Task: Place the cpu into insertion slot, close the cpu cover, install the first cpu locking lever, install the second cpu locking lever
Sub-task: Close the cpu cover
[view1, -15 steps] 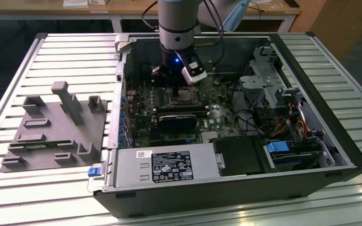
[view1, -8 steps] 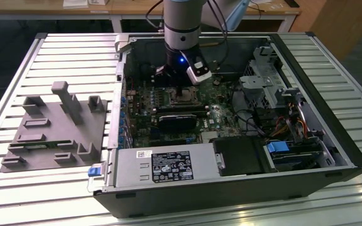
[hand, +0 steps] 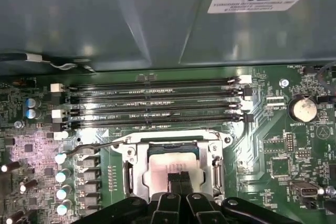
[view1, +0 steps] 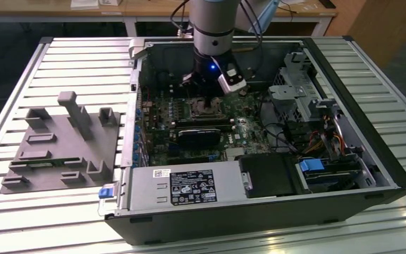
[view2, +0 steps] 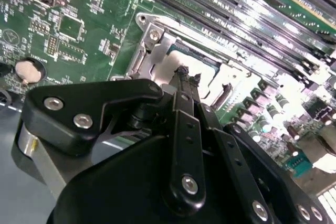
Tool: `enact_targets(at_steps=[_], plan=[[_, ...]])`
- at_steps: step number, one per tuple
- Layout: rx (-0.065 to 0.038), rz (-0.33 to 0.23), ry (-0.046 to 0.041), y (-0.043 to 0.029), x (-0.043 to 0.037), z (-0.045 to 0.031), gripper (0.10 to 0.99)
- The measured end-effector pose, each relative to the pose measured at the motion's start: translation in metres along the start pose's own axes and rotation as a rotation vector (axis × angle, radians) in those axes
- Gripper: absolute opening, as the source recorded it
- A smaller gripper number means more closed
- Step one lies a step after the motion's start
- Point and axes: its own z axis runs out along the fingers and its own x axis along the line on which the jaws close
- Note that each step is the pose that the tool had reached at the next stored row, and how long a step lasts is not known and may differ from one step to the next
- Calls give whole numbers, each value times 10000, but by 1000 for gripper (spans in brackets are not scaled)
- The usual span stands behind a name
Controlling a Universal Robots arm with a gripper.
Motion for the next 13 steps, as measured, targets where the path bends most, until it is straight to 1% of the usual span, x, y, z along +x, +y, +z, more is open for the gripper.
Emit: enact_targets(at_steps=[3, 9, 11, 13], plan=[[-3, 1, -1, 3, -1, -48, 102], [-2, 0, -1, 9, -4, -215, 102], [-2, 0, 0, 11, -4, -244, 102], [-5, 0, -2, 11, -5, -244, 102]])
